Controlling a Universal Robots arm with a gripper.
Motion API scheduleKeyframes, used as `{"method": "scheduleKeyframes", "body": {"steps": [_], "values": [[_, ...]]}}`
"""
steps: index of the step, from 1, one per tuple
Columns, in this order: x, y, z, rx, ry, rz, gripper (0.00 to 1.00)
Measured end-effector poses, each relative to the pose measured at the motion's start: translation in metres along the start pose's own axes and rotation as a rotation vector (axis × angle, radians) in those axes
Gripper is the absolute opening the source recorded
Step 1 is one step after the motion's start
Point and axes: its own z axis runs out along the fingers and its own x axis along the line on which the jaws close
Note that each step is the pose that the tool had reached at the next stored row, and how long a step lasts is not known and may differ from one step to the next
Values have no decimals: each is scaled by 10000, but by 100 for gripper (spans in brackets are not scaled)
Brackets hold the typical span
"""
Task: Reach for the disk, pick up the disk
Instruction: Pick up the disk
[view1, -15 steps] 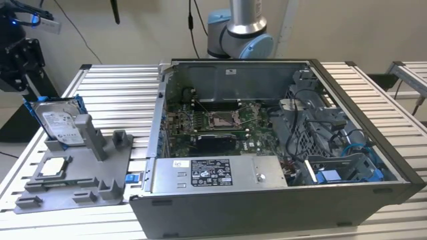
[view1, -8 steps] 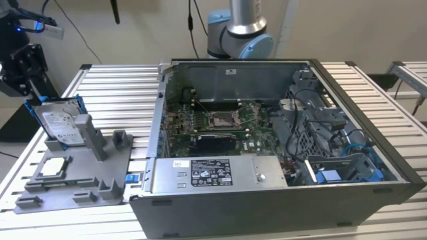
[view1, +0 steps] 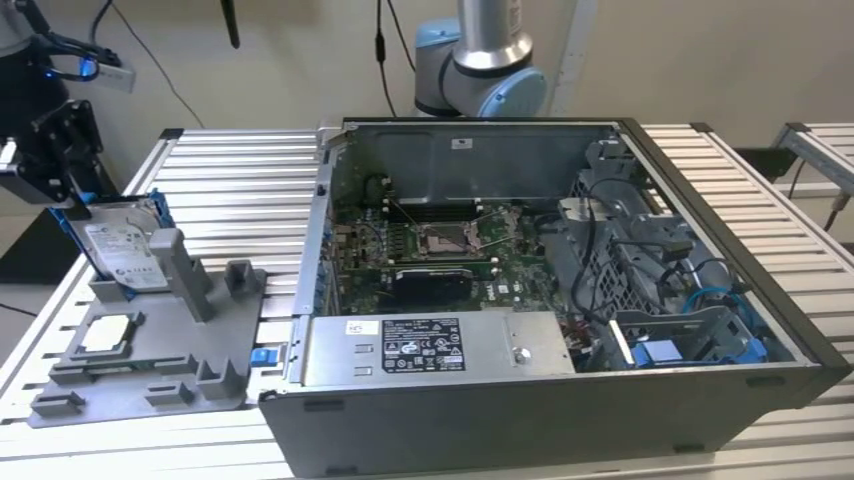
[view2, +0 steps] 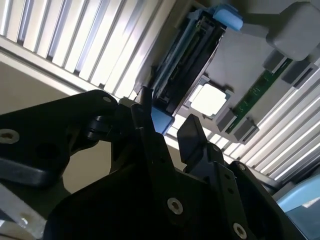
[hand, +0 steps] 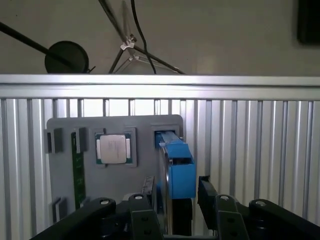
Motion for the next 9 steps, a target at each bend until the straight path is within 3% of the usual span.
{"method": "scheduleKeyframes", "body": {"steps": [9], "values": [[-33,0,184,1,-1,0,100]]}}
